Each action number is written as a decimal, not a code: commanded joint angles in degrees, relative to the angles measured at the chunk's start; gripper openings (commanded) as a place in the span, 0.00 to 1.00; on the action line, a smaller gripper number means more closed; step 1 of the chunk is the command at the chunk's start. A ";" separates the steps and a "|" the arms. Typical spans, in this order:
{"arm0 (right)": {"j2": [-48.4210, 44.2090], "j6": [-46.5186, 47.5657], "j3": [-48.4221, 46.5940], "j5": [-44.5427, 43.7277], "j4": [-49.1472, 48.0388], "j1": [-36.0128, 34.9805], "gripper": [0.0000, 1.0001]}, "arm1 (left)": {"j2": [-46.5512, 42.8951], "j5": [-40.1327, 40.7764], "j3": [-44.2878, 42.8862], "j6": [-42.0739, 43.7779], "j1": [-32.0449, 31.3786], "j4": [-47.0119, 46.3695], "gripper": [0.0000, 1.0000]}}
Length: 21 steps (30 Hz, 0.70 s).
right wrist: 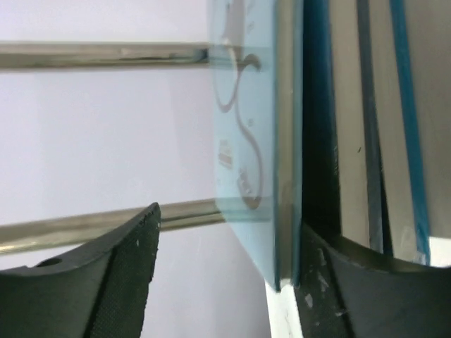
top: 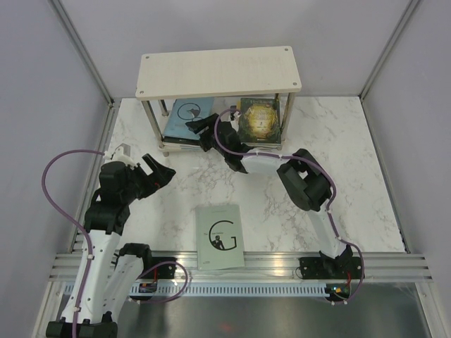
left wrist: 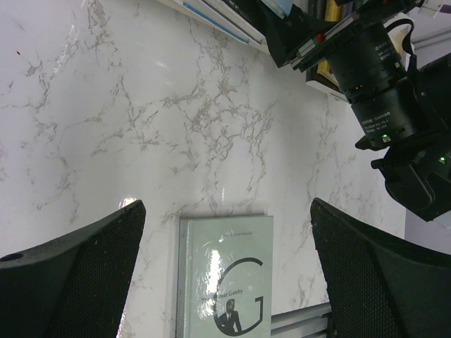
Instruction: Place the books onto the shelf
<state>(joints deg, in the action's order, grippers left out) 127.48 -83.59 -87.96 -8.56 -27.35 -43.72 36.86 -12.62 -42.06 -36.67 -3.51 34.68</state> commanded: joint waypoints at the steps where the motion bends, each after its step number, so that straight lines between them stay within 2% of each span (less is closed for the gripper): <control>1: -4.87 0.27 1.30 -0.41 2.21 -0.66 0.75 | -0.04 -1.09 0.05 2.39 0.17 0.48 1.00; 7: -8.38 1.50 0.96 0.56 9.15 -0.40 0.76 | 0.58 -0.82 0.05 2.30 0.08 0.39 1.00; 12: -10.23 2.73 -0.54 3.80 19.34 0.66 0.76 | 0.67 -0.48 0.14 2.30 0.17 0.39 1.00; 21: -16.11 8.79 3.76 8.47 25.86 1.27 0.76 | 2.16 -0.47 0.40 2.04 0.17 -0.05 1.00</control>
<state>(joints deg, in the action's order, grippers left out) 116.64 -78.98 -85.73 -2.04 -5.41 -42.44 38.72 -12.60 -42.00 -36.64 -3.51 34.68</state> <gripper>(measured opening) 0.763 0.995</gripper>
